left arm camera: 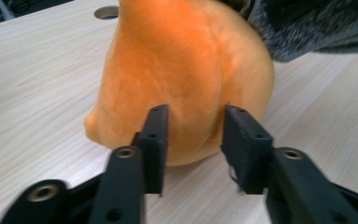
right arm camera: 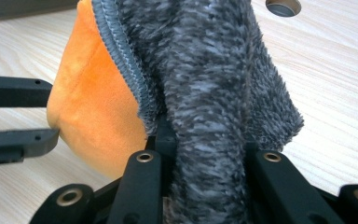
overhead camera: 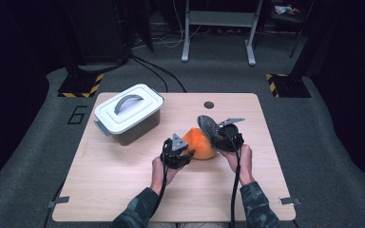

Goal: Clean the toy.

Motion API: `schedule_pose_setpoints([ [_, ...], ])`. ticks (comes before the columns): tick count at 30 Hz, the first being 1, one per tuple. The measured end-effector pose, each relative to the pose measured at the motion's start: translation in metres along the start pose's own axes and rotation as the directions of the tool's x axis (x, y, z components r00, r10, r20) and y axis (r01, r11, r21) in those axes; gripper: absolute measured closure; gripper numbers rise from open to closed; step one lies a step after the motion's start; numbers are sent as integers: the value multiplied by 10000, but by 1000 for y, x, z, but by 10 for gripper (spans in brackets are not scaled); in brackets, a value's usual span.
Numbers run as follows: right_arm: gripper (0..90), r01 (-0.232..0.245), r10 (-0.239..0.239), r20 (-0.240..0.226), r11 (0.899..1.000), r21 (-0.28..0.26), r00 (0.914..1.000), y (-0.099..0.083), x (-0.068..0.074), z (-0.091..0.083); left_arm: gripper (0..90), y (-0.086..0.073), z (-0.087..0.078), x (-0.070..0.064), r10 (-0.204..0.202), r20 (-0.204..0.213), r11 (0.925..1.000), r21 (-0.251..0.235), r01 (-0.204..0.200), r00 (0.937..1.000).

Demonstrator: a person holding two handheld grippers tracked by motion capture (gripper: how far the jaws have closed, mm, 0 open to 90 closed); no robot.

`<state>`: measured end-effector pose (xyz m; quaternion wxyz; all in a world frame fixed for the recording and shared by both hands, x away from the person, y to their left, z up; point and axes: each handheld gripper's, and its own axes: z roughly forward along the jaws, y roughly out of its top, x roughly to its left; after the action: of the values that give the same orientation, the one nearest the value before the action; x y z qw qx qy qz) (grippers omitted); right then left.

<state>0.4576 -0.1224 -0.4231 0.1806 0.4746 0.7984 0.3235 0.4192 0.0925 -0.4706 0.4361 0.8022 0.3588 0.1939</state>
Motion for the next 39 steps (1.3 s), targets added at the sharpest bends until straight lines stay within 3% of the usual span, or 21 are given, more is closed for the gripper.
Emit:
schedule_pose_setpoints([
  [5,720,-58,58,-63,10000,-24,10000,1,-2,1,481,-1,1,-1,295,-338,9995,110,-292,9990],
  [9,720,-149,149,-96,9999,-65,9998,1,-3,1,471,-1,4,-6,644,-398,9976,288,-633,9971],
  [12,719,-166,165,-152,9998,-62,9997,1,-3,1,480,-2,9,-10,874,-666,9954,457,-845,9939],
  [13,719,-215,213,-179,9997,-87,9996,1,-3,1,496,-2,12,-12,1152,-999,9921,613,-1094,9883],
  [17,719,-268,264,-300,9996,-127,9992,0,-5,2,650,-3,17,-17,1675,-1387,9848,697,-1591,9761],
  [19,719,-294,287,-325,9994,-200,9991,-1,-6,2,710,-3,18,-17,1760,-1433,9834,692,-1676,9739],
  [23,717,-378,368,-354,9989,-290,9987,-2,-8,-1,777,-2,15,-15,1632,-1201,9858,604,-1569,9793],
  [31,717,-369,355,-383,9986,-367,9986,1,-8,-9,809,5,5,-11,956,-459,9949,354,-940,9944],
  [35,717,-268,249,-409,9986,-452,9989,3,-6,-16,810,11,-3,-11,628,-64,9978,200,-627,9980],
  [39,716,-404,387,-511,9987,-322,9979,1,-9,-12,808,11,-2,-8,322,165,9988,351,-328,9993],
])
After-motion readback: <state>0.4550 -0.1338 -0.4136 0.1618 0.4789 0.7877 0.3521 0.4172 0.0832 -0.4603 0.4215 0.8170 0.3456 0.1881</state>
